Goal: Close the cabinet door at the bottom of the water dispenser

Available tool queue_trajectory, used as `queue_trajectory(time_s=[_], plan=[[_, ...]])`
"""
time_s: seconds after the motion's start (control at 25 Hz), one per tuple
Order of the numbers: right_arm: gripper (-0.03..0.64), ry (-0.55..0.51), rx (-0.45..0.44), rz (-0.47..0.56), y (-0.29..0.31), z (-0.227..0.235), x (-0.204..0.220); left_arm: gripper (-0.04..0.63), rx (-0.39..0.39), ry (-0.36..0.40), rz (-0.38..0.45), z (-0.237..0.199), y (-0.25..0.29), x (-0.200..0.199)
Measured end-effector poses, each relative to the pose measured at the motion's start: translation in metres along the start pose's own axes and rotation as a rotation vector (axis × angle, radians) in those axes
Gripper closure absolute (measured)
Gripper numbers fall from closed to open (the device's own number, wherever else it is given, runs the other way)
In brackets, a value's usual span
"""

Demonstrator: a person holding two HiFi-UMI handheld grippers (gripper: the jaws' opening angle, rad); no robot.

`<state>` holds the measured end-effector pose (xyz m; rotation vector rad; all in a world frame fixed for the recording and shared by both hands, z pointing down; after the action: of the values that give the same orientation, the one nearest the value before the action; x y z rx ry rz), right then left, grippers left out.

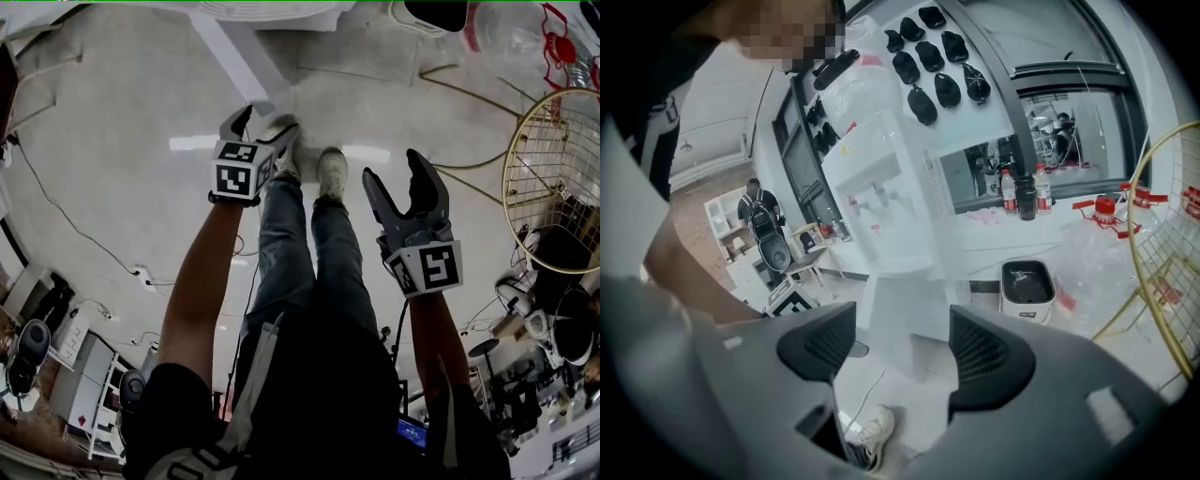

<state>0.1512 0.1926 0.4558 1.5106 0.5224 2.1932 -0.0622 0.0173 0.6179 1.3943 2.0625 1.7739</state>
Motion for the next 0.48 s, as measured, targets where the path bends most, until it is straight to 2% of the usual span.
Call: queue_trajectory(time_s=[0.48], plan=[[0.312,0.071,0.101,0.031,0.002,-0.005,0.005,0.164,0.122,0.104,-0.021,0.015,0.021,-0.023]])
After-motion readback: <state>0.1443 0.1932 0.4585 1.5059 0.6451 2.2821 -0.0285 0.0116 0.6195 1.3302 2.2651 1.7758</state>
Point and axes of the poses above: the fingertips, and each gripper's own axes: y forward along the fingers, z to its right, x out of its underside, the point moved 10 cm from there along -y, backward along the fingers, and after that the axes turned 1 degree about -x, right-handed, at the moved point
